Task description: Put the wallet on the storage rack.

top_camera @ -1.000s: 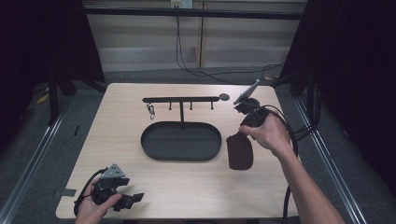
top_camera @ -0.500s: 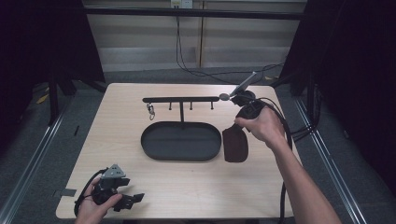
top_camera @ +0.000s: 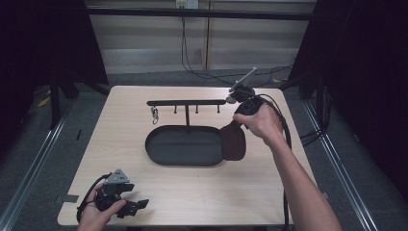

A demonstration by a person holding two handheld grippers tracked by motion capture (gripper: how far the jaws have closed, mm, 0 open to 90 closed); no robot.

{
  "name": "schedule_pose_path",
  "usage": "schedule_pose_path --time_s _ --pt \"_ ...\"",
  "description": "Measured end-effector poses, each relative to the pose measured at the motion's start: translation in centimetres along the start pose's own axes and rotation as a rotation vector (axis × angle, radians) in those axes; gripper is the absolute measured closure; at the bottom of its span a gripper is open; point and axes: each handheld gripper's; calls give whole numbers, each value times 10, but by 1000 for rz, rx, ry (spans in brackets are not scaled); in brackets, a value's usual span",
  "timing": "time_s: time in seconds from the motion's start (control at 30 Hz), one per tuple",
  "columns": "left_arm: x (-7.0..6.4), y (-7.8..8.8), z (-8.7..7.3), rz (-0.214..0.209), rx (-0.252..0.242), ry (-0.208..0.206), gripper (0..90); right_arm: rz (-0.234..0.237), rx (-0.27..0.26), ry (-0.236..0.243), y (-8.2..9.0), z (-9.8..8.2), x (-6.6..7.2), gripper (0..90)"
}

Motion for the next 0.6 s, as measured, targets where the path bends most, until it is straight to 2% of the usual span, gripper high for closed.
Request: schedule_pose_path --time_s 0.13,0.23,0.3,0.43,0.6 --pt "0 0 -1 1 1 -2 183 12 -20 -10 -5 7 1 821" --pt "0 0 0 -2 0 4 183 48 -30 -23 -8 10 2 821" --pt "0 0 0 -3 -2 4 184 79 -55 -30 -10 12 3 821" --pt "0 1 1 -2 1 -7 184 110 -99 -44 -16 14 2 822" --pt "1 1 0 -1 -2 1 184 137 -107 -49 -26 16 3 823"
Point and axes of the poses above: each handheld gripper's, and its own axes: y roughly backward along the jaws, z roughly out of its top, x roughly to its left
